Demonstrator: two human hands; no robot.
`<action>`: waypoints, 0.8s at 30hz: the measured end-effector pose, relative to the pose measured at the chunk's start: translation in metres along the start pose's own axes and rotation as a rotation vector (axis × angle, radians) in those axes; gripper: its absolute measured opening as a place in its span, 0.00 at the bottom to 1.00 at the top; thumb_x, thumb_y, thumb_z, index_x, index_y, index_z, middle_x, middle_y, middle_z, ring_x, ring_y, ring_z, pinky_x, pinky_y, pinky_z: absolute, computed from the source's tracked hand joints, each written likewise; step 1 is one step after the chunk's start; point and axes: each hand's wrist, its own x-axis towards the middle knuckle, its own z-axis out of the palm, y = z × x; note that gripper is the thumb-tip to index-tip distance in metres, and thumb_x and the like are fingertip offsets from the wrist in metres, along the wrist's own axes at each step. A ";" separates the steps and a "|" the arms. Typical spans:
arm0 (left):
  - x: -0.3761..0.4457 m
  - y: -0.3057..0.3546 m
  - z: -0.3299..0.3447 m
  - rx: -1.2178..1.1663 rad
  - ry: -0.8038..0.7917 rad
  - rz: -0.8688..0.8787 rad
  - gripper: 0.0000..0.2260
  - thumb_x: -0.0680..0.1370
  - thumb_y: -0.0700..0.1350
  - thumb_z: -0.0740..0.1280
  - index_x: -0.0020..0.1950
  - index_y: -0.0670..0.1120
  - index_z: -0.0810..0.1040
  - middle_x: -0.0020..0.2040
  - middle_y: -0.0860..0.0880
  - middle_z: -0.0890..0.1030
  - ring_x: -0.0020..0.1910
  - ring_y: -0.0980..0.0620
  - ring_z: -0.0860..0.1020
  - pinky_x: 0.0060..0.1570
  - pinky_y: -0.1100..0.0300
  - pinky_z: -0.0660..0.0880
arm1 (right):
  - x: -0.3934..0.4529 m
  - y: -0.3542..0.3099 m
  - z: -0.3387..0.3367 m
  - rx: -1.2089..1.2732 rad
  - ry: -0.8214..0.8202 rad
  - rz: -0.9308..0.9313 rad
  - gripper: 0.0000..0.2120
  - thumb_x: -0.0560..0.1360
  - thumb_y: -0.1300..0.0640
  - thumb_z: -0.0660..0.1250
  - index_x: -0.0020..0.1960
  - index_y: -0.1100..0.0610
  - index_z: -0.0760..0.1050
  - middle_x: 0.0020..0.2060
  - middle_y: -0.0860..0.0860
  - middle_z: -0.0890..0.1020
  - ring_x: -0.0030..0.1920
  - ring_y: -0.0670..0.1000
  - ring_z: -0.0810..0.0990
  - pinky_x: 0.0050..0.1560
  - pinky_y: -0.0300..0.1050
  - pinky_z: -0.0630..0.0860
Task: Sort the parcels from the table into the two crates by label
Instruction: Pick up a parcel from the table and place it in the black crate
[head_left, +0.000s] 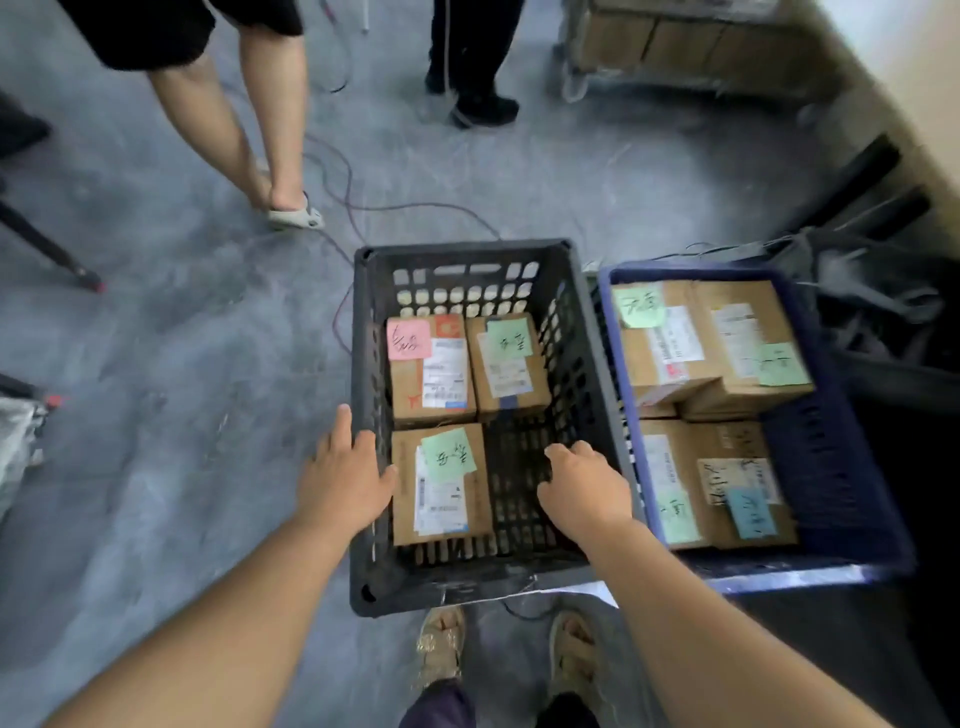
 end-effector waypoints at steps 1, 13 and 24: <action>-0.006 0.009 -0.009 0.001 0.040 0.045 0.24 0.80 0.55 0.59 0.72 0.47 0.62 0.79 0.46 0.45 0.74 0.43 0.58 0.66 0.49 0.64 | -0.013 0.007 -0.008 0.017 0.019 0.017 0.20 0.81 0.55 0.58 0.72 0.54 0.65 0.66 0.55 0.70 0.64 0.57 0.71 0.54 0.50 0.74; -0.104 0.139 -0.031 -0.054 0.094 0.594 0.24 0.81 0.57 0.54 0.76 0.50 0.60 0.76 0.51 0.62 0.74 0.51 0.60 0.72 0.56 0.59 | -0.174 0.100 -0.069 0.148 0.357 0.348 0.16 0.79 0.54 0.58 0.66 0.54 0.69 0.64 0.53 0.72 0.63 0.56 0.72 0.52 0.46 0.70; -0.242 0.279 -0.023 -0.012 0.169 0.912 0.26 0.80 0.56 0.59 0.75 0.48 0.61 0.71 0.48 0.69 0.69 0.48 0.67 0.65 0.54 0.65 | -0.344 0.218 -0.046 0.222 0.651 0.568 0.18 0.80 0.48 0.60 0.67 0.53 0.71 0.63 0.52 0.74 0.63 0.55 0.73 0.55 0.48 0.74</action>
